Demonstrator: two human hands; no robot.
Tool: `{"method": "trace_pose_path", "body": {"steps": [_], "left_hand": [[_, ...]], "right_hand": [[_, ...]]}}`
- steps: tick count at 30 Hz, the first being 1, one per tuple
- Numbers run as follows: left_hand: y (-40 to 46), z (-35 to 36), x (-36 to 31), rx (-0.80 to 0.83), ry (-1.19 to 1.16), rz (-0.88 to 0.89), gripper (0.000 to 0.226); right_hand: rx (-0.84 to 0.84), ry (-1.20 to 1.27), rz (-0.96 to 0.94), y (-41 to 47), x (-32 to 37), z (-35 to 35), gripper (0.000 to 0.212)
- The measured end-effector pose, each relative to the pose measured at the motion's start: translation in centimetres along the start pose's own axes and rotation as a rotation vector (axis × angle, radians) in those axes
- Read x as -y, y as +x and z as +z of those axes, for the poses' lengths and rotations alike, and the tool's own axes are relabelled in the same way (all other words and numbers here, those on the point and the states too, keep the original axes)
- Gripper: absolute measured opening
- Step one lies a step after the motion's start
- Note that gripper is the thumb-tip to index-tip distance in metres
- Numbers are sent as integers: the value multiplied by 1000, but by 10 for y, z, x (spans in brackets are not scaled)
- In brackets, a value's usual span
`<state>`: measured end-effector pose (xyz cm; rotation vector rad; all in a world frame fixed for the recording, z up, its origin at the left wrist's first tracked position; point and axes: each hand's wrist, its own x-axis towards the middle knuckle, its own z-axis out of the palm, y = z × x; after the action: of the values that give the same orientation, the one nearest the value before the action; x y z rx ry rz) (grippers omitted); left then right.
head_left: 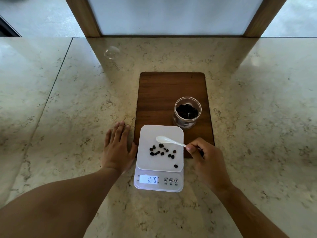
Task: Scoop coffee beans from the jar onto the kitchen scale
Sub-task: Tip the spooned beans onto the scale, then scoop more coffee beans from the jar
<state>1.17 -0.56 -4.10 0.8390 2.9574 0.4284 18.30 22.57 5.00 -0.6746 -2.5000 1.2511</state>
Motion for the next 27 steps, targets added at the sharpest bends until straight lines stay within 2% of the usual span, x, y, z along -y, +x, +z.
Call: {"method": "trace_pose_path", "body": {"steps": [6, 11, 16, 24, 27], "left_hand": [[1, -1, 0, 11, 3, 1, 67], [1, -2, -1, 10, -5, -6, 68], [0, -6, -4, 13, -6, -2, 69], [-1, -11, -8, 29, -5, 0, 71], [-1, -11, -8, 32, -5, -2, 71]], "right_hand": [[-210, -40, -44, 20, 11, -19, 20], [-354, -97, 46, 50, 14, -36, 22], [-297, -312, 45, 76, 23, -40, 20], [-196, -427, -68, 80, 29, -39, 19], [-209, -488, -74, 83, 28, -40, 18]]}}
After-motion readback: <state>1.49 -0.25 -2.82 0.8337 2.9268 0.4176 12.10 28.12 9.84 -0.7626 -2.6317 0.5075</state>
